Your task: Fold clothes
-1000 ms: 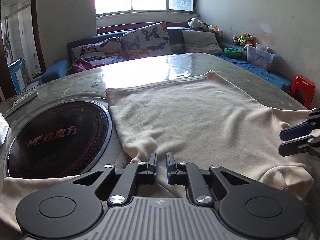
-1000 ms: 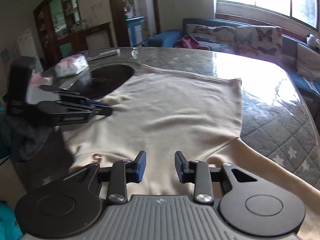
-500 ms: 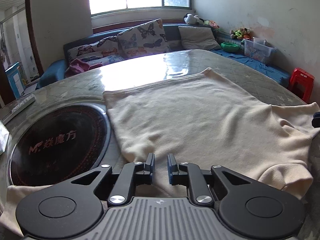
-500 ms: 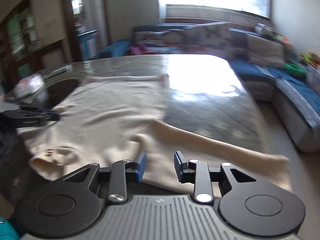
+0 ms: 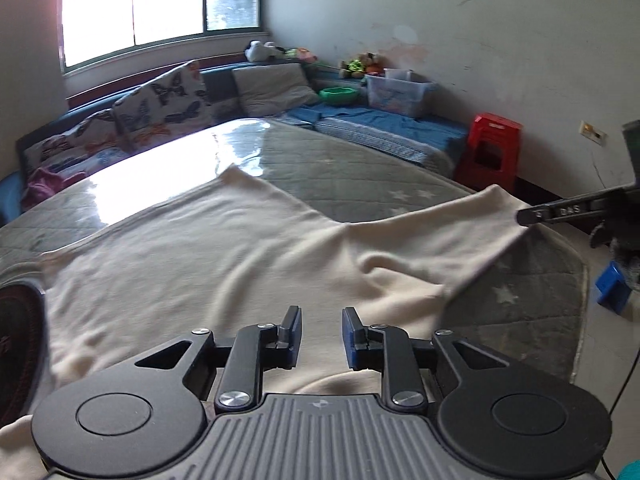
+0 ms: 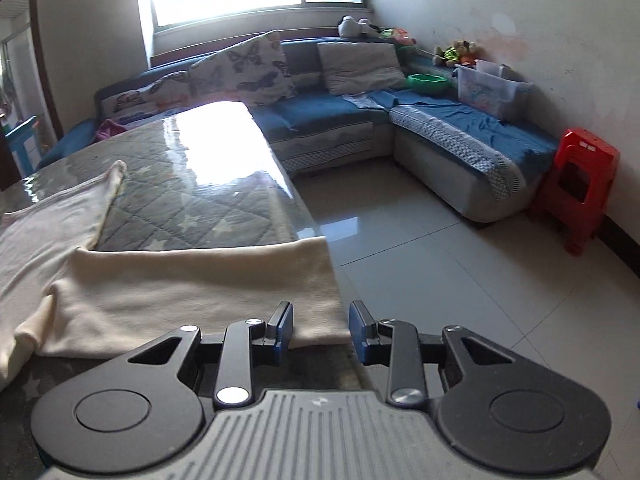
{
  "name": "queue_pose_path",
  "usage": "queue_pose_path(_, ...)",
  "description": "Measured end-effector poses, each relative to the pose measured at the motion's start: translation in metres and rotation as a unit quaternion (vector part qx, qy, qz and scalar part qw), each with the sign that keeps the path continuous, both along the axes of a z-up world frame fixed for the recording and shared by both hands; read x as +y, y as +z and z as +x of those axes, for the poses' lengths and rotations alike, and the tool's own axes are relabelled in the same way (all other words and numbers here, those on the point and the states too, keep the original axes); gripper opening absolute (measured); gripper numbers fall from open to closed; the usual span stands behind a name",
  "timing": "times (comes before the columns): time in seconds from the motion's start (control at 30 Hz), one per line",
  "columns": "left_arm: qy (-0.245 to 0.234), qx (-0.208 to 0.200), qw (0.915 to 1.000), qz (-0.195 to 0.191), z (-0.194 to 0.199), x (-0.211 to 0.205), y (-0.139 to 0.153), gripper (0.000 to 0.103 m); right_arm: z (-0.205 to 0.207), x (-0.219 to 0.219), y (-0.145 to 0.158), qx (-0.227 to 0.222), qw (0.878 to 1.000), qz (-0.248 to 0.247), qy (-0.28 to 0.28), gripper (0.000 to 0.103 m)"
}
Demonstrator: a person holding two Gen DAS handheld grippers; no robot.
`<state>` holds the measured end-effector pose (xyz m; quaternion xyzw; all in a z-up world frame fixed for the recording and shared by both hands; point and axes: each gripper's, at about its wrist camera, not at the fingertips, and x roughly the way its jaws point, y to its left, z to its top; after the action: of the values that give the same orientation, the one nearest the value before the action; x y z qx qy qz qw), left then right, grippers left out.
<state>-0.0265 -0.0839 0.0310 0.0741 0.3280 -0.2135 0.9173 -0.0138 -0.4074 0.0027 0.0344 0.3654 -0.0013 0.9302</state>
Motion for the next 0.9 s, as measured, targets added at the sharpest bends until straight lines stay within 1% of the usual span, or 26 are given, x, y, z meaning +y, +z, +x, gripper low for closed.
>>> queue_pose_path(0.07,-0.010,0.003,0.9999,-0.002,-0.002,-0.009,-0.002,0.024,-0.002,-0.004,-0.001,-0.001,1.000,0.012,-0.005,0.031)
queue_pose_path(0.17,-0.026,0.006,0.9996,0.000,-0.003,-0.020,-0.005,0.024,-0.005,-0.005,-0.002,-0.005,1.000,0.008,0.002,0.028)
queue_pose_path(0.23,-0.034,0.010,0.9994,0.002,-0.003,-0.025,-0.008,0.024,-0.005,-0.002,0.001,-0.008,1.000,0.002,0.010,0.013)
queue_pose_path(0.3,-0.041,0.013,0.9991,0.004,-0.003,-0.029,-0.011,0.024,-0.004,0.001,0.004,-0.014,1.000,-0.009,0.018,0.010)
queue_pose_path(0.33,-0.044,0.013,0.9989,0.005,-0.004,-0.030,-0.012,0.024,-0.002,0.004,0.008,-0.024,0.999,-0.028,0.021,0.010)
queue_pose_path(0.43,-0.053,0.015,0.9984,0.010,-0.006,-0.031,-0.015,0.024,0.009,0.010,0.019,-0.049,0.996,-0.068,0.028,0.009)
queue_pose_path(0.63,-0.058,0.011,0.9982,0.003,-0.009,-0.028,-0.018,0.024,0.042,0.014,0.016,-0.043,0.993,-0.105,0.034,0.010)
queue_pose_path(0.7,-0.059,0.009,0.9982,-0.001,-0.010,-0.026,-0.019,0.026,0.051,0.016,0.010,-0.030,0.993,-0.108,0.036,0.011)
queue_pose_path(0.77,-0.053,0.012,0.9985,-0.009,-0.011,-0.022,-0.018,0.027,0.053,0.021,0.007,-0.024,0.993,-0.111,0.040,0.012)
queue_pose_path(0.83,-0.044,0.012,0.9987,-0.021,-0.013,-0.016,-0.014,0.028,0.051,0.029,0.009,-0.028,0.991,-0.118,0.046,0.017)
queue_pose_path(0.9,-0.019,0.007,0.9994,-0.029,-0.016,-0.001,-0.008,0.028,0.046,0.041,0.019,-0.042,0.990,-0.122,0.063,0.017)
